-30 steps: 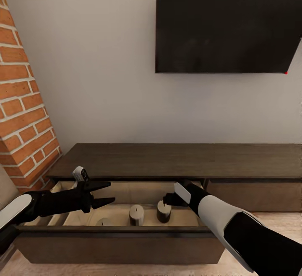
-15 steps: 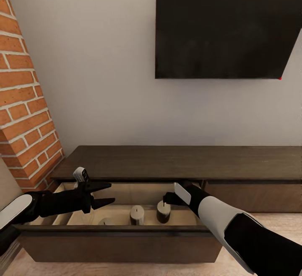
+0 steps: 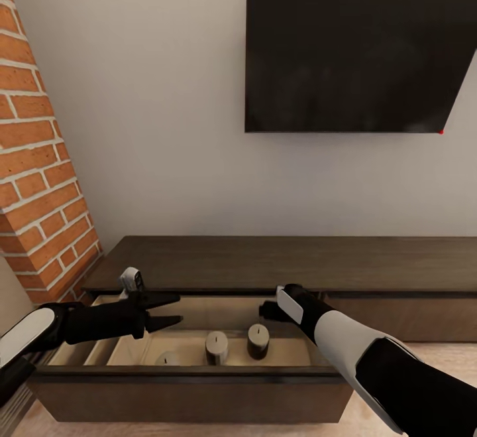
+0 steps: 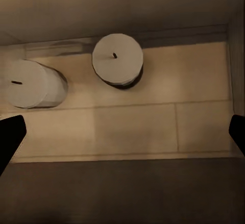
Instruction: Place each of the two pumpkins and all three candles from the living room inside a cabinet in the living room (use any cabinet), then make sure every cabinet is closed, and position the cauldron so it is next to a table in the living room.
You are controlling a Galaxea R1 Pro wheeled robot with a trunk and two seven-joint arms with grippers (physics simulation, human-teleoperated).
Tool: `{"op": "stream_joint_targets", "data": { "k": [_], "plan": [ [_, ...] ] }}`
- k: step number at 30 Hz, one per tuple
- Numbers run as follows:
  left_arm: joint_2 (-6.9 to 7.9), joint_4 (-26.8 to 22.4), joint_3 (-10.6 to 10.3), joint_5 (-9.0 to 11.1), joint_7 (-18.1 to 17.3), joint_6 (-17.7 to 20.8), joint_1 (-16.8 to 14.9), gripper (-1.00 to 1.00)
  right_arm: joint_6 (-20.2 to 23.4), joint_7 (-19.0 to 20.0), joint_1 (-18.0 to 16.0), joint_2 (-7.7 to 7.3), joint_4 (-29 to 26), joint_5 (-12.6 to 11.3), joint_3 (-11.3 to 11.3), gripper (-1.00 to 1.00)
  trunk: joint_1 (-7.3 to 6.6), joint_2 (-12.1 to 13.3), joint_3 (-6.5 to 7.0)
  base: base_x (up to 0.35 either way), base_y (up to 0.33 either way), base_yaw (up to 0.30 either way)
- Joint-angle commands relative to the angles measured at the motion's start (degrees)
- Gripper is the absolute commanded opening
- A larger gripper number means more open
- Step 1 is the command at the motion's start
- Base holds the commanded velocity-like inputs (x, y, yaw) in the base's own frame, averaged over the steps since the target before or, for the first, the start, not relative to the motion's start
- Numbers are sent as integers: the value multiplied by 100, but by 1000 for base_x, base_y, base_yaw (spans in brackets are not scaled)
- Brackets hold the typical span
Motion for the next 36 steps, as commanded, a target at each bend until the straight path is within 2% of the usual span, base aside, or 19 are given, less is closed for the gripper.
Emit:
{"op": "stream_joint_targets", "data": {
  "k": [1, 4, 7, 12, 13, 19, 24, 36],
  "plan": [
    [2, 5, -10, -119, -41, -6, -7, 100, -29, -40, -4, -5, -9, -61, 43, 100, -24, 39, 13, 0, 0, 0],
    [2, 6, -9, -251, 141, -9, -9, 100, -99, -38, -4, -7, -8, -63, 43, 100, -89, 159, 66, 0, 0, 0],
    [-5, -4, -8, -310, 623, -13, -9, 100, -127, -32, -4, -8, -8, -67, 43, 100, -155, 280, 120, 0, 0, 0],
    [-7, -11, 1, -326, 1361, -15, -14, 100, -134, -18, -4, -8, -3, -69, 43, 100, -265, 480, 210, 0, 0, 0],
    [-7, -23, 5, -327, 1639, -19, -16, 100, -134, -11, -4, -8, -1, -70, 43, 100, -287, 520, 228, 0, 0, 0],
    [-7, -43, 14, -329, 2258, -24, -18, 100, -135, -5, -4, -7, -1, -68, 44, 100, -419, 761, 336, 0, 0, 0],
    [-7, -45, 100, -329, 2404, -24, -18, 100, -141, -1, -4, 0, -7, -62, 46, 100, -529, 961, 425, -68, 0, 0],
    [-7, -38, 141, -329, 2422, -24, -17, 100, -144, 4, -4, 33, -8, -61, 51, 100, -792, 1443, 641, -91, 0, 0]
  ]
}}
